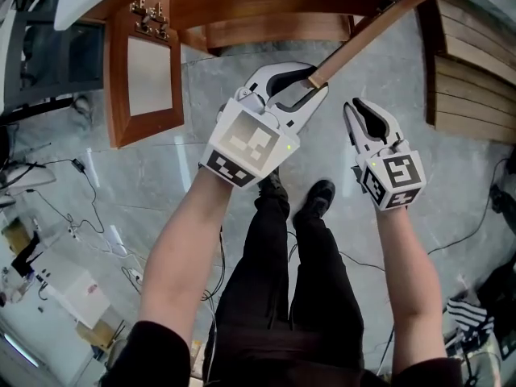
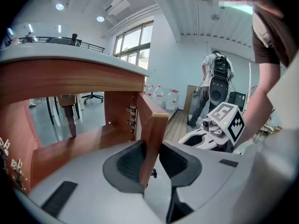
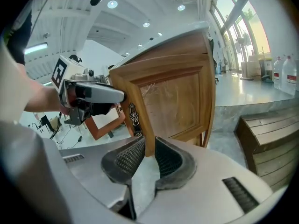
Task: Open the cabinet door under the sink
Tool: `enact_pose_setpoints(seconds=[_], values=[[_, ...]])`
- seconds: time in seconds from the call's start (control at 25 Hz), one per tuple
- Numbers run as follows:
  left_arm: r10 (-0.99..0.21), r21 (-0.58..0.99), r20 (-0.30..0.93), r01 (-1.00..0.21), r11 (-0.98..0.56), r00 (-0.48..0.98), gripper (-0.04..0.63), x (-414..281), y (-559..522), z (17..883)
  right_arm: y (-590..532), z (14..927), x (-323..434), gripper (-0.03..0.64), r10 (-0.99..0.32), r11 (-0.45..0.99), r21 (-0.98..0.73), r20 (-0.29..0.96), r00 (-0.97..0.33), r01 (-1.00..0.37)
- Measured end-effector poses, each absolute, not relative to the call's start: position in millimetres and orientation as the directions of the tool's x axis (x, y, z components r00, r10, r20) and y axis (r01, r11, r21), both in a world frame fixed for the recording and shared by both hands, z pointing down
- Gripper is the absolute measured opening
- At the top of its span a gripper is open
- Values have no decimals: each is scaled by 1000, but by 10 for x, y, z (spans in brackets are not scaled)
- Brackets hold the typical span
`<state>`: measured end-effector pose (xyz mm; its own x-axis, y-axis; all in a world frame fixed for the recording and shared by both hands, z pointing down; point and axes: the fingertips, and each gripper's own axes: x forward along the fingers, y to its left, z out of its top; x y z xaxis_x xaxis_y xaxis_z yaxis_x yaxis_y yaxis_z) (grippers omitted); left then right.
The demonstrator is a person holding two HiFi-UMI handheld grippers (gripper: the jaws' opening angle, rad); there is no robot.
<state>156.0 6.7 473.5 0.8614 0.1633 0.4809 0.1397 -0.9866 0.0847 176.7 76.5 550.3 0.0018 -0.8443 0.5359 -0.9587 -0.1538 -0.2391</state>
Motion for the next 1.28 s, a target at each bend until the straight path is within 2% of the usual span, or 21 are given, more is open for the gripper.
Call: enact_pose_setpoints(seconds=[0.4, 0.76, 0.92, 1.08, 1.28], values=[[172, 148, 506, 111, -983, 845, 129, 1639, 645, 4753, 1330, 5336, 1916, 78, -843, -179, -254, 538, 15, -950], [240, 122, 529, 207, -971, 814, 155, 1859, 1194, 4829, 1859, 5349, 2151, 72, -825, -258, -252, 559, 77, -933], [250, 115, 555, 225, -968, 794, 143, 2002, 1472, 4869, 2171, 5279, 2270, 69, -818, -319, -269, 563, 121, -909], [228, 134, 560, 184, -974, 796, 143, 1924, 1616, 4594, 2563, 5046, 2198, 61, -792, -366, -279, 595, 139, -888], [136, 165, 521, 57, -985, 843, 139, 1570, 1506, 3636, 2762, 4262, 1918, 43, -798, -336, -284, 592, 111, -898]])
